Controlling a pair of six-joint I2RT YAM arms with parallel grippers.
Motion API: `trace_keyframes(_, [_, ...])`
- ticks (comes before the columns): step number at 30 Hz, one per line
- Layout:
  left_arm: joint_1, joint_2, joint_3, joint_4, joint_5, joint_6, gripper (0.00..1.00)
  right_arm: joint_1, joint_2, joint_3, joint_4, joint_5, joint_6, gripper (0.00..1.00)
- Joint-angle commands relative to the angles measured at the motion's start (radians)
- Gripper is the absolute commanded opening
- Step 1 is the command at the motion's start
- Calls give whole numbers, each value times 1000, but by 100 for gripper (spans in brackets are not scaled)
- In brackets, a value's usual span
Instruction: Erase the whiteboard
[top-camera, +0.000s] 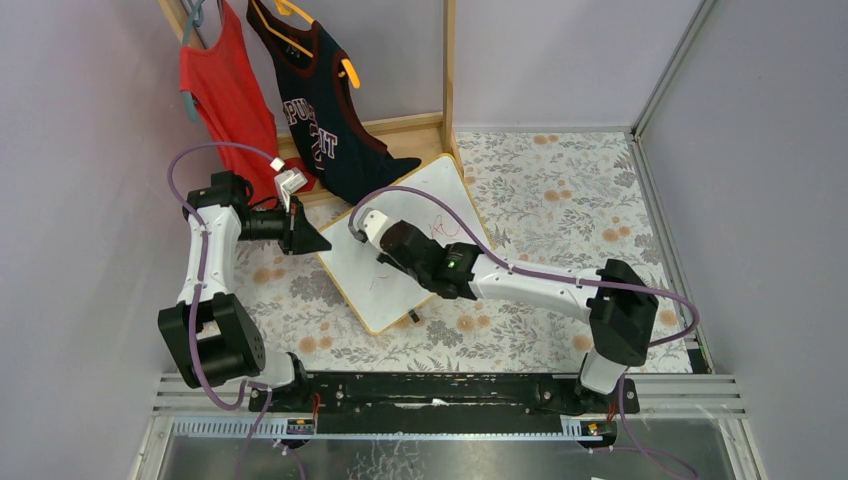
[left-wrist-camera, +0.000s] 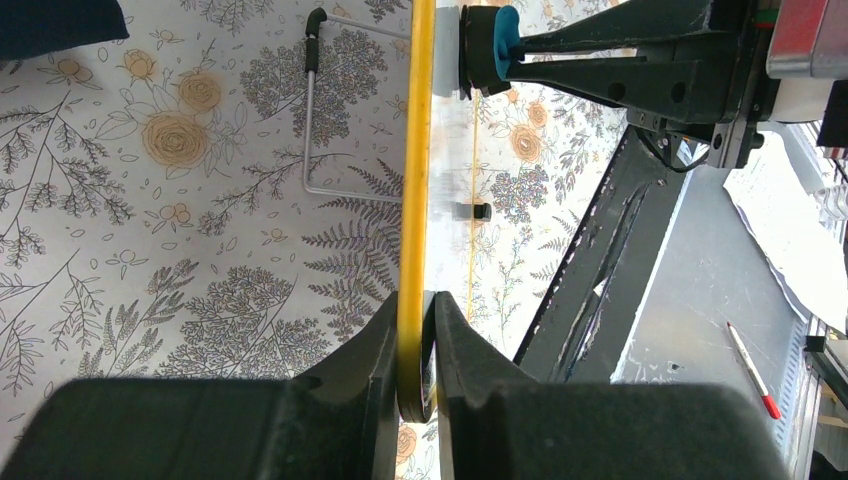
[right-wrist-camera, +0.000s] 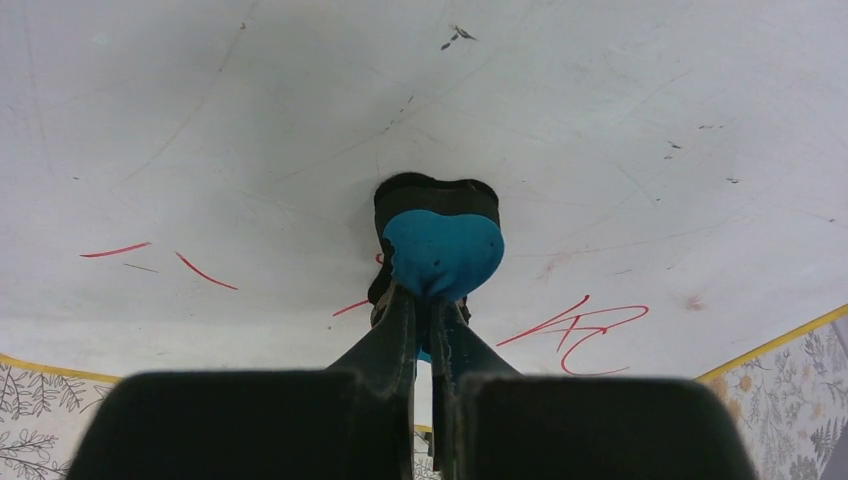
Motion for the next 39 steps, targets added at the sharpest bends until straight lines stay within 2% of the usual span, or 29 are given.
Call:
trace_keyframes(1, [-10,-4,-31,6,-128,76,0,20,22,25,-1,-37,37,0])
trace_keyframes(15, [-11,-2,-34,6,-125,76,0,208,117,77,-36,-42,45,0])
trace_keyframes(20, [-10,-9,-38,6,-128,77,0,221,134,67,-19,1,30,0])
trace_keyframes(25, [-10,-10,-46,6,-128,80,0,179,100,25,13,11,16,0])
trace_keyframes(39, [-11,-8,-41,5,-128,79,0,-64,-99,-82,34,11,8,0])
